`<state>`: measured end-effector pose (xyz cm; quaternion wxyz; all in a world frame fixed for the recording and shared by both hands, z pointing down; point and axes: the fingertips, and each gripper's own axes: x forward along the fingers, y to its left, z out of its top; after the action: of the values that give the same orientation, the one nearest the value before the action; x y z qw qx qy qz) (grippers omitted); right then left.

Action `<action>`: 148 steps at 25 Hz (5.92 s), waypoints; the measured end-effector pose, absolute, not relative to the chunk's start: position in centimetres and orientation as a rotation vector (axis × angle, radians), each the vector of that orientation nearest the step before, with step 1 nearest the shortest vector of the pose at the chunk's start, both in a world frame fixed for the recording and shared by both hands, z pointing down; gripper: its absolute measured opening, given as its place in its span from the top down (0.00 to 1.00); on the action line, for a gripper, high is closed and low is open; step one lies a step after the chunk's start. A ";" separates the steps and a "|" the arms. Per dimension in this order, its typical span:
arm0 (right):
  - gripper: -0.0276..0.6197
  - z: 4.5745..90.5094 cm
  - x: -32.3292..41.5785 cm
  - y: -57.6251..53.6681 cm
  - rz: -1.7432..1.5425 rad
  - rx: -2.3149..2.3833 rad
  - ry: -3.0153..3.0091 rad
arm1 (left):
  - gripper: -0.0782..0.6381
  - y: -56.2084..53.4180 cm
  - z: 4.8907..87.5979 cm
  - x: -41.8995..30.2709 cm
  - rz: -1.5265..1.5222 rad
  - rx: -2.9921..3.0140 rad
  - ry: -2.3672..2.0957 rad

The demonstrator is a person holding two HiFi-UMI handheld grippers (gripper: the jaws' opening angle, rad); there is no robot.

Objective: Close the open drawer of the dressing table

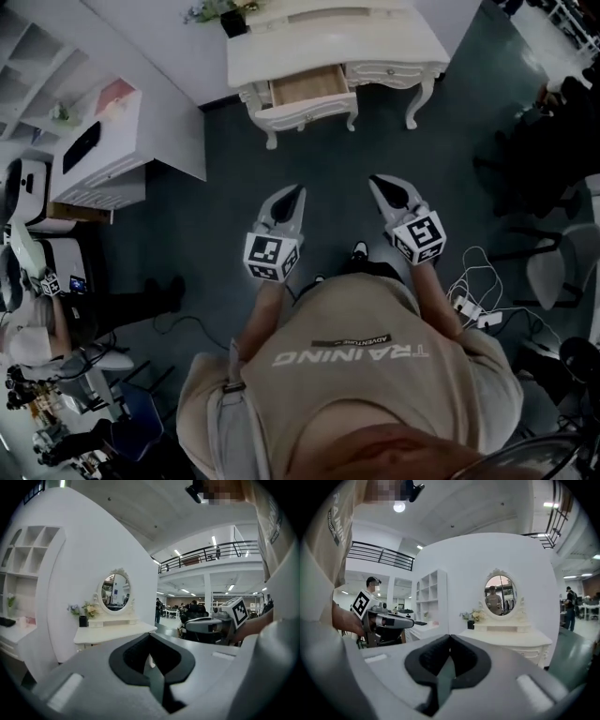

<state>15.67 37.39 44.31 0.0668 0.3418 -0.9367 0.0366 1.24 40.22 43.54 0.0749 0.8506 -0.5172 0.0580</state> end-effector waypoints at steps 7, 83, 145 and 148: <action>0.95 48.0 17.2 30.0 0.290 0.903 -2.902 | 0.90 33.5 45.3 5.1 0.395 2.528 -1.584; 0.95 58.5 4.6 -20.2 0.541 0.705 -2.795 | 0.90 -16.6 49.4 -5.9 0.479 2.387 -1.637; 0.95 85.4 0.7 -21.5 1.218 0.431 -2.032 | 0.90 -36.2 52.5 -19.7 0.432 2.475 -1.527; 0.95 85.3 1.0 -23.9 1.202 0.409 -2.085 | 0.90 -37.8 52.1 -19.3 0.455 2.476 -1.554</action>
<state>1.05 -23.90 85.30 0.3432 0.1575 -0.8022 0.4625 -19.29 -37.79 52.08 0.0914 0.8334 -0.5231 0.1531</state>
